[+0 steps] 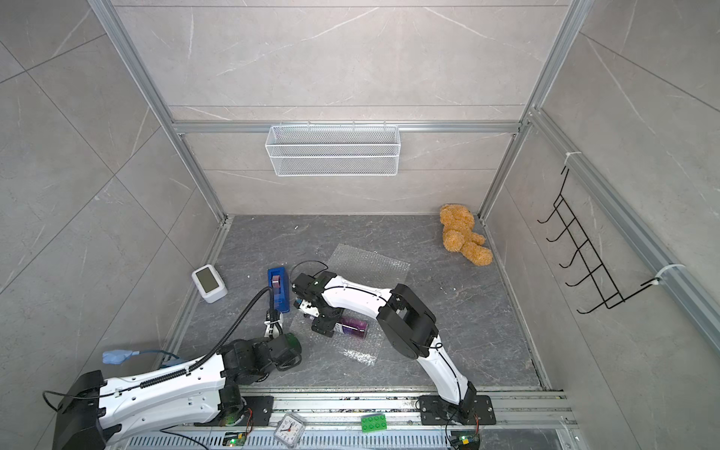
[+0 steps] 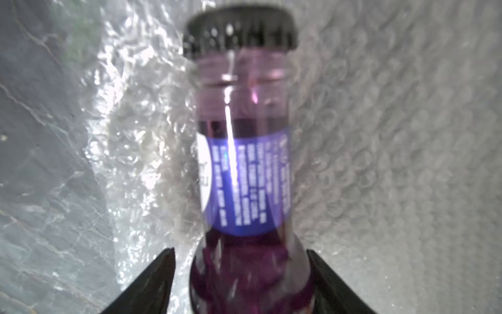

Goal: Wrap wine bottles in bubble wrap
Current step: Place the wine bottle on the bubble wrap, then wrap the wine bottle in bubble wrap.

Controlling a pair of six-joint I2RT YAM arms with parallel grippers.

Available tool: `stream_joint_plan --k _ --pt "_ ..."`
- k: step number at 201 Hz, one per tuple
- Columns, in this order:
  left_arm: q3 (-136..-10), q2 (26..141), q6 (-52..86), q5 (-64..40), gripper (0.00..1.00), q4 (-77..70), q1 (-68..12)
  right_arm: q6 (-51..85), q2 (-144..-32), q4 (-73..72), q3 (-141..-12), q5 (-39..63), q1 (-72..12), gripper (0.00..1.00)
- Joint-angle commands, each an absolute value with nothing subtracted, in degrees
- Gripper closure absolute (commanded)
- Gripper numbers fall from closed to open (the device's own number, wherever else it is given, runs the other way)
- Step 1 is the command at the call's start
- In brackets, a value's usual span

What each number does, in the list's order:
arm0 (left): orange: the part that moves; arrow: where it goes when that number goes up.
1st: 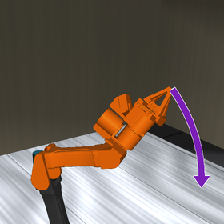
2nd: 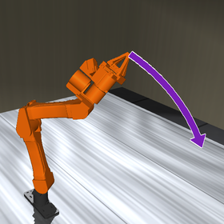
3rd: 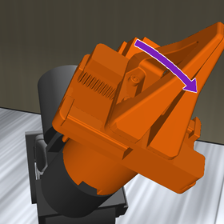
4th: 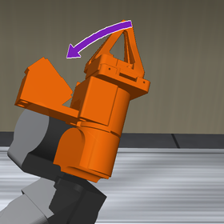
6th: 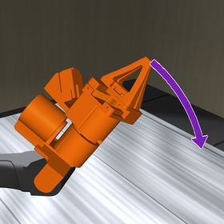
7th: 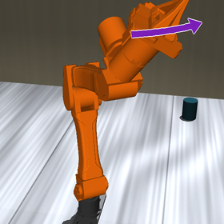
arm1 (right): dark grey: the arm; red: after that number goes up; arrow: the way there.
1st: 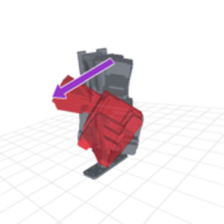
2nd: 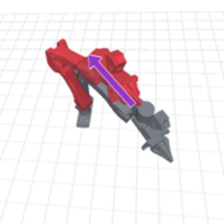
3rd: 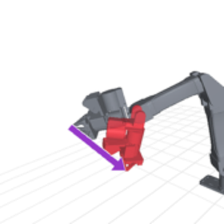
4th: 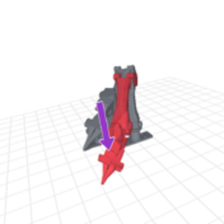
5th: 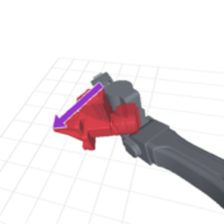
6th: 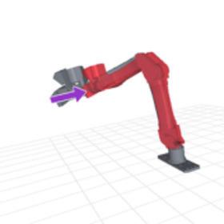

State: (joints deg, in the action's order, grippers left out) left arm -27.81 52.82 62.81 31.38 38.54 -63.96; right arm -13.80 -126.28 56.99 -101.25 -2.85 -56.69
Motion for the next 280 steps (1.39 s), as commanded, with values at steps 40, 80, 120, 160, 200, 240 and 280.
stream_joint_plan --k 40,80,120,160,200,240,280 --pt "-30.76 51.74 73.36 30.05 0.40 40.07 -63.06 -12.44 -113.47 52.37 -94.70 1.13 -56.78 0.24" --pt "-27.82 51.30 77.69 17.92 0.43 27.60 -59.15 -5.91 -102.58 41.78 -81.09 7.27 -54.71 0.25" --pt "-30.98 59.12 79.04 14.02 0.49 25.10 -56.72 2.56 -93.95 28.27 -67.94 14.77 -49.53 0.35" --pt "-34.89 70.69 80.01 9.91 0.52 22.89 -55.58 5.86 -93.00 24.59 -64.75 16.83 -47.65 0.46" --pt "-35.73 76.60 81.87 6.49 0.46 15.99 -55.55 7.12 -92.44 22.09 -62.55 16.93 -46.48 0.49" --pt "-35.56 79.72 83.41 6.95 0.46 14.58 -55.63 7.19 -93.01 21.06 -61.31 16.84 -44.99 0.53" --pt "-36.24 82.30 83.69 6.14 0.54 13.31 -55.56 6.78 -94.95 20.48 -60.89 16.81 -43.90 0.54"
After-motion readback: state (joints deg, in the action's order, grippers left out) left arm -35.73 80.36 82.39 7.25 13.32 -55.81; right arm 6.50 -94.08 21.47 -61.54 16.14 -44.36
